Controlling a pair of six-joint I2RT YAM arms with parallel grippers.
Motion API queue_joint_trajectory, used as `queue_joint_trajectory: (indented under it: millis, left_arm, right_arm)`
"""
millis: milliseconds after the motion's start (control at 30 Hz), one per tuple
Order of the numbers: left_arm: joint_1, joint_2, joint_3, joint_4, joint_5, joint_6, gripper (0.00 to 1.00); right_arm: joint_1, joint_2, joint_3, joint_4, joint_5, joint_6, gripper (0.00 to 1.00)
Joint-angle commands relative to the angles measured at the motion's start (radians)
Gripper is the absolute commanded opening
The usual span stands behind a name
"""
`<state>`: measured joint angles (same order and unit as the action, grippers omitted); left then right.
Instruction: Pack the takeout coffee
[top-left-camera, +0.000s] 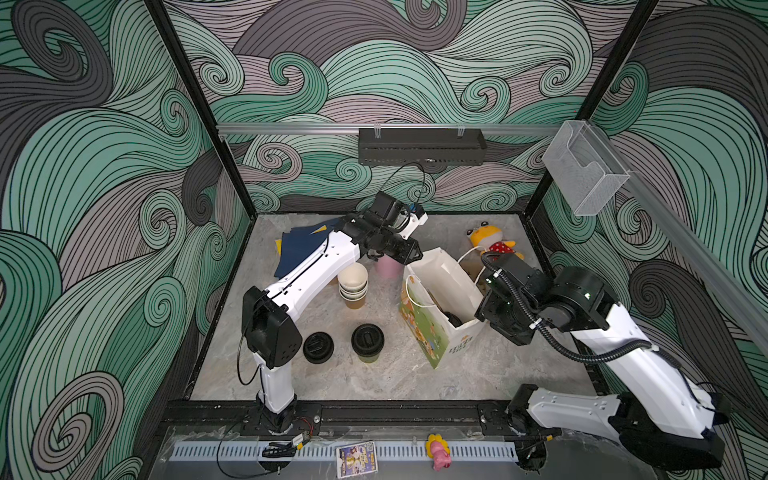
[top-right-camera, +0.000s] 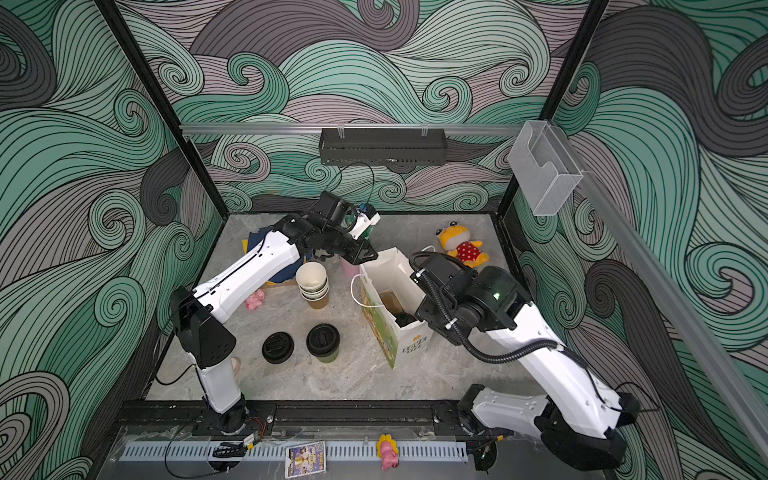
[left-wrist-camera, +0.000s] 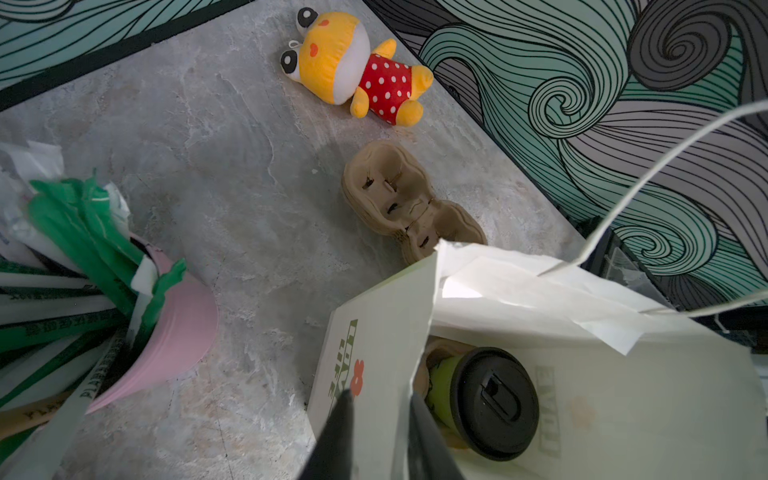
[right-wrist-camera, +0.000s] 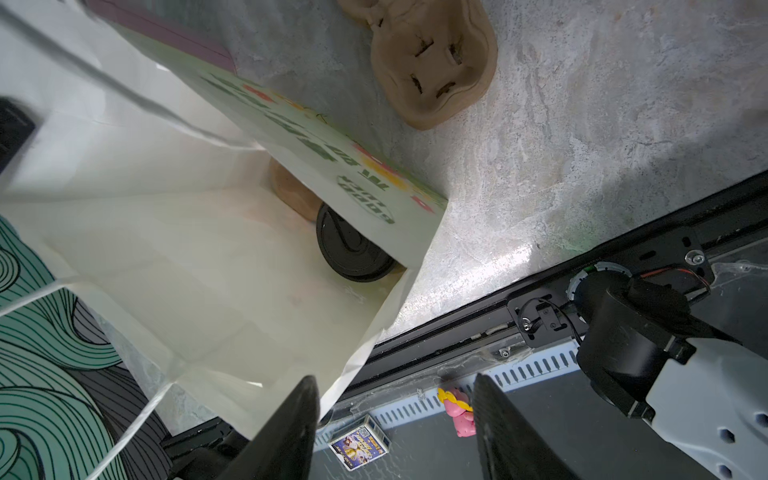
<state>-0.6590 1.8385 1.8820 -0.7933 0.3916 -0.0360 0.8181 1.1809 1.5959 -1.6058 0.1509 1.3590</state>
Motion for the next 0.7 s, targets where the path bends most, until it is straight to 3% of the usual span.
queue_joint_trajectory:
  millis: [0,200,433,667]
  left_arm:
    - [-0.009,0.009,0.040,-0.022,-0.010,0.004,0.14]
    - [-0.019,-0.018,0.012,0.000,-0.010,-0.034,0.01]
    - [-0.030,-0.049,-0.022,0.015,-0.022,-0.070,0.00]
    - [-0.031,-0.106,-0.076,0.036,-0.050,-0.096,0.00]
  right_arm:
    - [0.003,0.027,-0.002,-0.042,0.024,0.091,0.61]
    - [0.003,0.083,0.011,-0.040,0.035,0.099,0.57]
    - [0.001,0.119,-0.015,-0.040,0.034,0.138,0.46]
    - [-0.004,0.128,-0.019,-0.033,0.036,0.141,0.19]
